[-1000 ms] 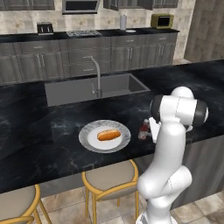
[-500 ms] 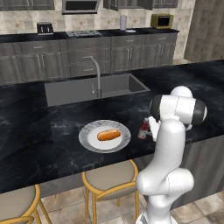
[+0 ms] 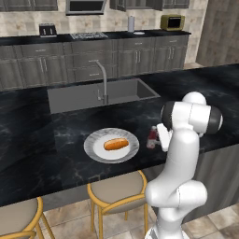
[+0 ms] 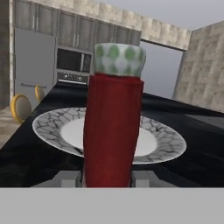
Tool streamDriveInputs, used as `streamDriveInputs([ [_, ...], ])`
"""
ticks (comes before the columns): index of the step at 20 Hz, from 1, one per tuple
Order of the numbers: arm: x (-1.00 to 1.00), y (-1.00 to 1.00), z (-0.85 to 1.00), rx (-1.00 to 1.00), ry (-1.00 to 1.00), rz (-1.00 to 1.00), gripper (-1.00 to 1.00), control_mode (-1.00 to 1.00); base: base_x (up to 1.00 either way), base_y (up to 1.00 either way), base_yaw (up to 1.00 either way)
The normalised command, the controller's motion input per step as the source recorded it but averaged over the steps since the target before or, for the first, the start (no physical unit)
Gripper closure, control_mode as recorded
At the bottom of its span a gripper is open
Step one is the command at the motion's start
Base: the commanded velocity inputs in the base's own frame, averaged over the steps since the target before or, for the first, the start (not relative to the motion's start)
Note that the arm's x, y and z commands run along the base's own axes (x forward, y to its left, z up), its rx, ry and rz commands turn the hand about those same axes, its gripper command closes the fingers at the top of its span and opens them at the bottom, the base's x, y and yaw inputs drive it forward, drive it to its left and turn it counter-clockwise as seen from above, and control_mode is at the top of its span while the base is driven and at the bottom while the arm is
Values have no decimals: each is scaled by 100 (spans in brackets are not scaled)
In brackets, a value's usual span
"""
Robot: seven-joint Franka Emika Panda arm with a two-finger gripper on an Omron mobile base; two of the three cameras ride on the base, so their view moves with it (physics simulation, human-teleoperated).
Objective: Move the hot dog bun to the plate on the dining table and place the condiment next to that plate. Then navigate to the fridge and take the sausage and place it on the plate as well.
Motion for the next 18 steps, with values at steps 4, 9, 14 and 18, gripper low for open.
streamDriveInputs([
  [4, 0, 16, -6, -2, -2, 0, -100, -100, 0, 0, 0],
  [9, -1, 0, -1, 0, 0, 0, -100, -100, 0, 0, 0],
  [14, -7, 0, -2, 0, 0, 0, -100, -100, 0, 0, 0],
  [18, -13, 0, 0, 0, -1, 0, -100, -100, 0, 0, 0],
])
